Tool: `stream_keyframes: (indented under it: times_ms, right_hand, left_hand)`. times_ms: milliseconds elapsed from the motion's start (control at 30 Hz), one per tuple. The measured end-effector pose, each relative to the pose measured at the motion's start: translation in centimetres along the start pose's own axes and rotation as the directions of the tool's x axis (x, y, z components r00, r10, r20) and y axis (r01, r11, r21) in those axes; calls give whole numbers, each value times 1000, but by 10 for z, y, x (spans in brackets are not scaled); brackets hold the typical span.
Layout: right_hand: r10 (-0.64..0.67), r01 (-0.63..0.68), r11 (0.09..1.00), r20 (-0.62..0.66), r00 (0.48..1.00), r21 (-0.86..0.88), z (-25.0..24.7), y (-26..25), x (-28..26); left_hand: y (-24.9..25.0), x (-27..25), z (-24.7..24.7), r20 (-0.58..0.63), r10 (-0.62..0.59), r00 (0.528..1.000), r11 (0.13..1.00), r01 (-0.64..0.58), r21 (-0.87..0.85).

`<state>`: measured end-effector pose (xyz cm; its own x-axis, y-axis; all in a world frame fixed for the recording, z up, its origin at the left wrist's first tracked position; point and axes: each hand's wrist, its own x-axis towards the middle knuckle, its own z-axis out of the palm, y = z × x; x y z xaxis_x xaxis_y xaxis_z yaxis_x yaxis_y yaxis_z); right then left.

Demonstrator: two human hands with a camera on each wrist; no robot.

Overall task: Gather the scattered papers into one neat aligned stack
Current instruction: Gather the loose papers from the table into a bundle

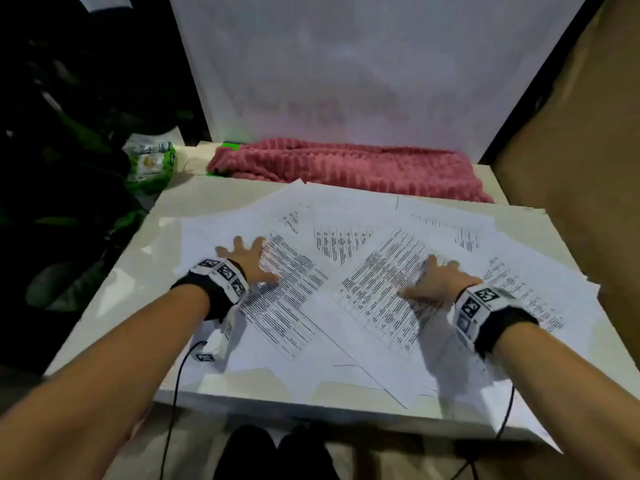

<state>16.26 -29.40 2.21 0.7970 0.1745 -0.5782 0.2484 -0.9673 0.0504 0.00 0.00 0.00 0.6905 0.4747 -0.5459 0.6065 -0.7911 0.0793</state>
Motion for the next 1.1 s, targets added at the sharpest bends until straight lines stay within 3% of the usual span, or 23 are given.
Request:
stream_keyframes:
  times_ms: [133, 300, 500, 567, 667, 833, 1000, 1100]
  right_hand:
    - [32, -29, 999, 61, 998, -46, -5, 7, 10]
    - [-30, 32, 993, 15, 999, -113, 11, 5, 21]
    - [-182, 178, 979, -35, 983, -98, 17, 3, 27]
    - [-150, 147, 988, -77, 986, -42, 13, 12, 23]
    - [2, 1, 1000, -140, 990, 21, 12, 29, 23]
    - [6, -8, 1000, -135, 991, -13, 12, 22, 18]
    - [-23, 52, 985, -169, 985, 167, 14, -2, 25]
    - [-27, 104, 936, -227, 973, 337, 20, -11, 24]
  left_hand:
    - [-12, 6, 4, 51, -93, 994, 993, 96, -66]
    - [-8, 6, 19, 40, -78, 996, 996, 76, 43]
    - [-4, 15, 26, -59, -2, 998, 999, 4, 40]
    - [-9, 17, 28, -111, -75, 991, 997, 77, 17]
    - [-9, 8, 23, -173, -237, 956, 970, 223, -95]
    - [7, 1, 23, -187, -293, 938, 946, 255, -202]
    - [6, 7, 28, -205, -234, 950, 956, 187, -224]
    - [-4, 2, 33, -215, -285, 934, 946, 238, -221]
